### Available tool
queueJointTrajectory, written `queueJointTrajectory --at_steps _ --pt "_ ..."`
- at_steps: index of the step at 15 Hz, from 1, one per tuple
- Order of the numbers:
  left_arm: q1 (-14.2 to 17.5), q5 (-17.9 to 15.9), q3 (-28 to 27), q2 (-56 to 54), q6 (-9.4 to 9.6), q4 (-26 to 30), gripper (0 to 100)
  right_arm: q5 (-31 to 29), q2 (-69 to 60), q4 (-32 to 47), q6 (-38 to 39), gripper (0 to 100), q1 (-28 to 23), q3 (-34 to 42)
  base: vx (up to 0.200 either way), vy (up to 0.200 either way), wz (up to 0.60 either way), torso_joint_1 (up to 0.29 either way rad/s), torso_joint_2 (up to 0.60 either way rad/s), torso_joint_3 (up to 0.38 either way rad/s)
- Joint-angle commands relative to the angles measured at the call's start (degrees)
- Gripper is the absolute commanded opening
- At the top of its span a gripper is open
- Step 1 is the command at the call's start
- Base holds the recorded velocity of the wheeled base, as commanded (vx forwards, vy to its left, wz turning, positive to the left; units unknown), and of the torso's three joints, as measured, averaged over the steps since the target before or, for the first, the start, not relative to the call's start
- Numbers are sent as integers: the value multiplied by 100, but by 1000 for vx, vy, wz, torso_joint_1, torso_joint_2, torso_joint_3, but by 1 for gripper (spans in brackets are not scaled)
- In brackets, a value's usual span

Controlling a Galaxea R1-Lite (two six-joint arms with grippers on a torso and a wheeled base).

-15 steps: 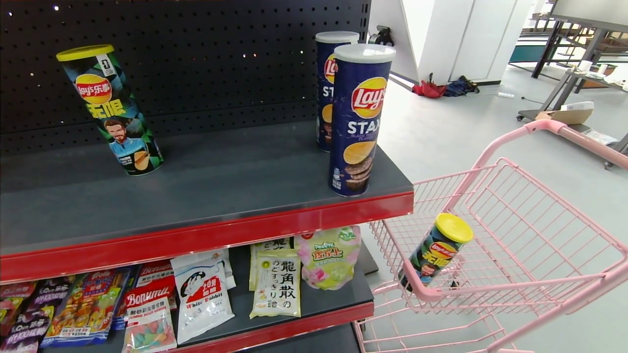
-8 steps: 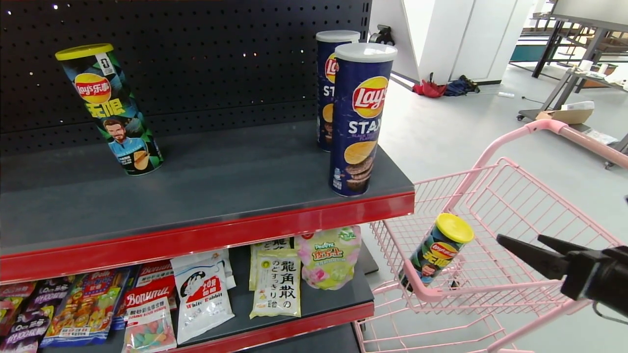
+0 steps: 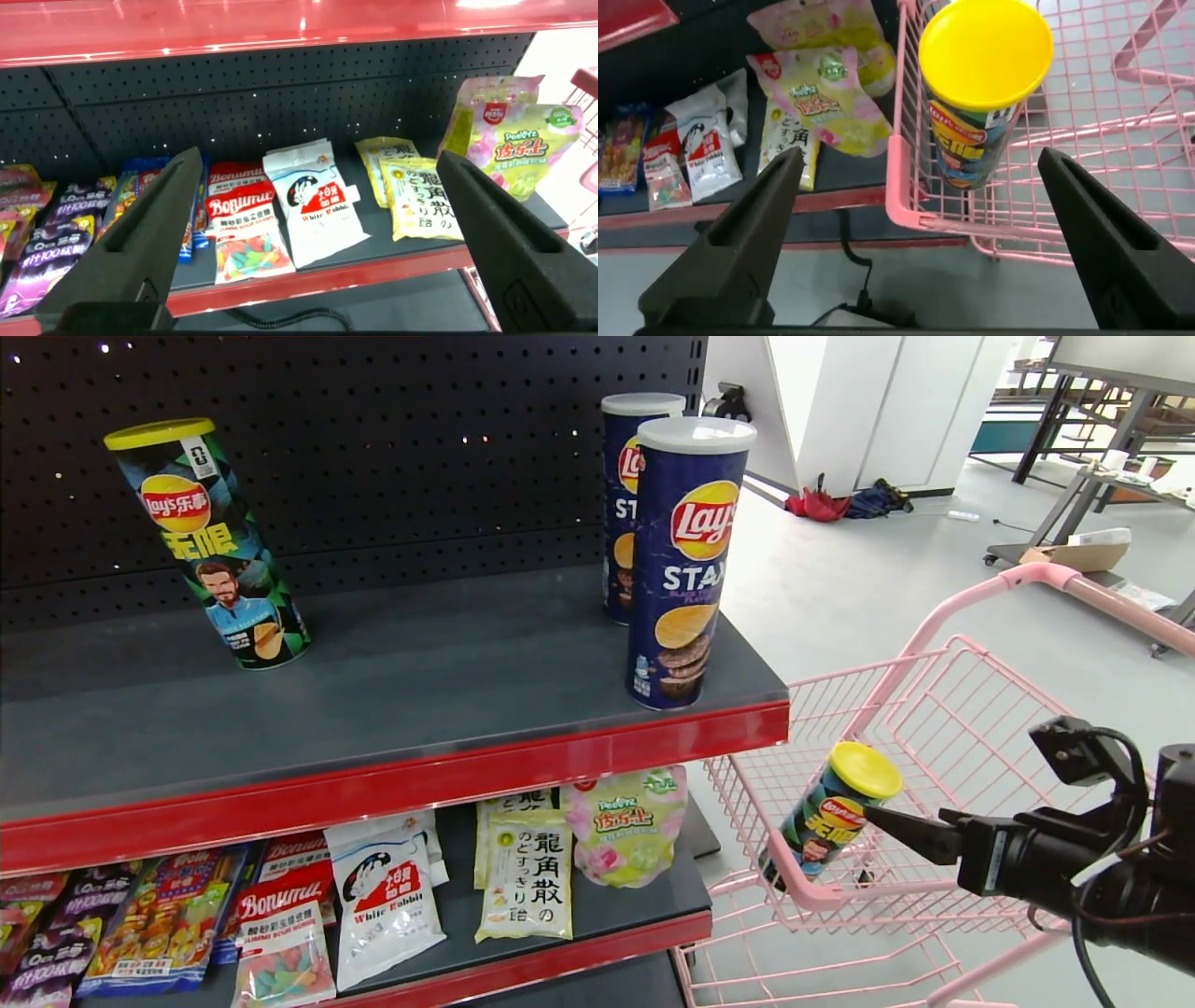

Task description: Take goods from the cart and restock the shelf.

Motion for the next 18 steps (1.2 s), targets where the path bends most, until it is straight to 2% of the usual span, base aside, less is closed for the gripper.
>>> queueJointTrajectory --at_steps 1,4,13,18 --pt "1 2 1 2 -4 0 100 -1 570 -217 12 100 6 -97 0 0 0 0 0 0" --pt "1 2 1 2 4 0 100 -45 1071 -692 -5 100 -11 -158 0 0 0 0 0 0" --pt "1 2 1 2 -4 0 100 -124 1730 -824 3 100 -2 -264 0 0 0 0 0 0" --pt "1 2 1 2 4 0 100 -150 2310 -1439 -14 100 15 -334 0 0 0 0 0 0"
